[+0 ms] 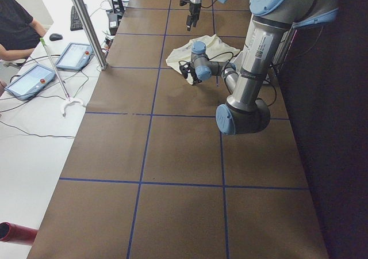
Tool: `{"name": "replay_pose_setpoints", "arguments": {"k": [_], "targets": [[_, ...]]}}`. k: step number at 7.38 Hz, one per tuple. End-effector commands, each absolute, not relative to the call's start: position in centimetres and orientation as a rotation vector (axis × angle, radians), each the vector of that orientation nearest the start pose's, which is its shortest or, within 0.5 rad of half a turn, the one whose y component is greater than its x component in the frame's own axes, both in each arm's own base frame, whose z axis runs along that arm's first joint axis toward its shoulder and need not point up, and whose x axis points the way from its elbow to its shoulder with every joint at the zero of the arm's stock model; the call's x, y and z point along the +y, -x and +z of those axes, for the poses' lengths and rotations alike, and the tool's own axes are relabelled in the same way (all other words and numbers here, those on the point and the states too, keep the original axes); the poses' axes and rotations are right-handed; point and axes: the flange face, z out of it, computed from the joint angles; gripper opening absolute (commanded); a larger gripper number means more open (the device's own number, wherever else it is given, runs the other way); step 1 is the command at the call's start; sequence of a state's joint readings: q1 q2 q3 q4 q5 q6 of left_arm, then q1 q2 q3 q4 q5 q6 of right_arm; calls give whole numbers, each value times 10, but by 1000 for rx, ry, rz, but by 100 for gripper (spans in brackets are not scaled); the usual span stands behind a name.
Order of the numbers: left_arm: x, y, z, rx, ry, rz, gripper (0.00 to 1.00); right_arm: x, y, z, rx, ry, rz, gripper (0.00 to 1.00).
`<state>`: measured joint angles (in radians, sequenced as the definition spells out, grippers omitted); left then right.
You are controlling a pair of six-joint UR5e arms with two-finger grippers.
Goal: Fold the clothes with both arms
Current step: 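Reposition the right gripper to the collar while the left gripper grasps the far corner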
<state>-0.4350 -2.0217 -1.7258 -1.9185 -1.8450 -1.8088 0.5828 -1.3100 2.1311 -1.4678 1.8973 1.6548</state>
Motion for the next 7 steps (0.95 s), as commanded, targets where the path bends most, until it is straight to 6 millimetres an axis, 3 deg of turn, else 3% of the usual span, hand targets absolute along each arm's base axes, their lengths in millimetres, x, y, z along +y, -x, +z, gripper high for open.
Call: {"name": "replay_pose_setpoints", "arguments": {"k": [1, 3, 4, 5, 6, 7], "targets": [[-406, -506, 282, 998, 76, -494, 0, -368, 373, 266, -965, 67, 466, 100], [-470, -468, 269, 1014, -55, -483, 0, -369, 383, 267, -974, 65, 459, 100], [-520, -462, 257, 1013, -107, -512, 0, -374, 392, 259, -998, 52, 456, 100], [-576, -481, 249, 1037, -138, -544, 0, -374, 391, 249, -1023, 42, 459, 100], [-628, -508, 253, 1060, -164, -565, 0, -374, 392, 248, -1032, 49, 470, 100], [-655, -516, 254, 1077, -183, -569, 0, -373, 393, 247, -1036, 61, 487, 100]]}}
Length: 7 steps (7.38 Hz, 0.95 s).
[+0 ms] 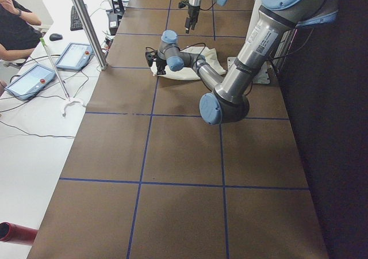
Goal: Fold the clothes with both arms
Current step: 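Reposition the right gripper to the collar while the left gripper grasps the far corner, then slide the right gripper down the shirt's side edge toward the robot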
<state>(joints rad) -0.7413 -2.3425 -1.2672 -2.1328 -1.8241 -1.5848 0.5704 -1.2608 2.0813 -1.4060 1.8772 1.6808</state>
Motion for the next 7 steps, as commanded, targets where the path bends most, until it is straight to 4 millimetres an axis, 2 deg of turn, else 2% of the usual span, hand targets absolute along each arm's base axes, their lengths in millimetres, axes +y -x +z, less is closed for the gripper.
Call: {"name": "replay_pose_setpoints", "arguments": {"k": [1, 2, 3, 4, 5, 6, 7], "targets": [[-655, -512, 249, 1089, -192, -560, 49, -372, 396, 239, -1066, 52, 483, 100], [-635, -489, 231, 1146, -209, -542, 54, -359, 428, 241, -1040, 34, 467, 100], [-584, -449, 242, 1223, -166, -477, 55, -343, 479, 241, -986, -26, 446, 100], [-541, -407, 257, 1267, -143, -434, 55, -328, 513, 241, -920, -14, 410, 100], [-533, -393, 258, 1278, -153, -434, 55, -311, 537, 247, -880, -20, 338, 100], [-533, -394, 261, 1273, -150, -435, 55, -305, 562, 250, -853, -33, 266, 100], [-533, -394, 261, 1273, -150, -435, 55, -301, 578, 259, -802, -33, 228, 100]]}}
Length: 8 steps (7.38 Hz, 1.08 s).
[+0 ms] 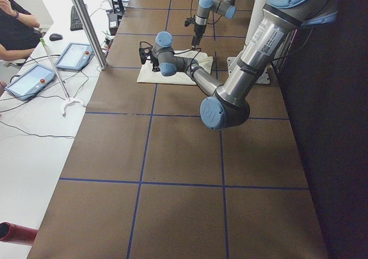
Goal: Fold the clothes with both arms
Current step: 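Slide the right gripper down the shirt's side edge toward the robot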
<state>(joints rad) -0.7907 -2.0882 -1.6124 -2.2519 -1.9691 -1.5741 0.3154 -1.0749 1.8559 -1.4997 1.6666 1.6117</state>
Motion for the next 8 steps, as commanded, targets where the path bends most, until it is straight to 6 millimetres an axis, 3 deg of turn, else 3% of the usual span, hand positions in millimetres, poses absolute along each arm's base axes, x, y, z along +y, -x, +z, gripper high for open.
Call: {"name": "replay_pose_setpoints", "arguments": {"k": [1, 2, 3, 4, 5, 6, 8], "targets": [[-533, -394, 261, 1273, -150, -437, 55, -294, 581, 266, -754, -46, 163, 100], [-533, -394, 260, 1274, -149, -436, 55, -290, 578, 281, -713, -46, 136, 100], [-534, -393, 260, 1274, -150, -437, 55, -284, 573, 309, -669, -47, 116, 100], [-534, -392, 259, 1277, -153, -437, 55, -284, 542, 318, -673, -66, 81, 100], [-533, -391, 258, 1278, -152, -438, 55, -271, 499, 359, -625, -85, 12, 100], [-533, -391, 258, 1279, -150, -442, 55, -267, 496, 361, -629, -90, 15, 100], [-532, -388, 253, 1278, -150, -444, 55, -272, 514, 307, -721, -80, 99, 100]]}}
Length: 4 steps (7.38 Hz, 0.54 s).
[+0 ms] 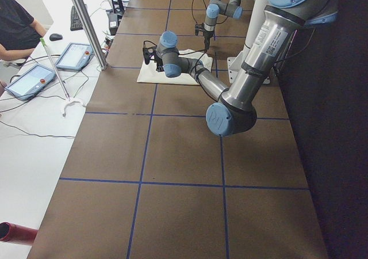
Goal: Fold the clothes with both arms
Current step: 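Slide the right gripper down the shirt's side edge toward the robot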
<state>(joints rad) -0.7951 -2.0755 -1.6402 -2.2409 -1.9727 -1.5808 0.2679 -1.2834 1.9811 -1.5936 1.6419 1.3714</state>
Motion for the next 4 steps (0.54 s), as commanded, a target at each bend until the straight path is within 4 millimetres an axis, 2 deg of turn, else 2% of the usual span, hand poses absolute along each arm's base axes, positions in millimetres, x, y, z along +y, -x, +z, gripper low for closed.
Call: {"name": "replay_pose_setpoints", "arguments": {"k": [1, 2, 3, 4], "targets": [[-532, -388, 253, 1278, -150, -444, 55, -271, 521, 285, -766, -32, 230, 100], [-532, -388, 253, 1278, -151, -445, 55, -267, 528, 273, -792, -1, 380, 98], [-531, -388, 253, 1279, -151, -443, 55, -255, 537, 272, -796, 14, 465, 84], [-531, -388, 253, 1279, -151, -443, 55, -249, 541, 272, -797, 49, 536, 78]]}}
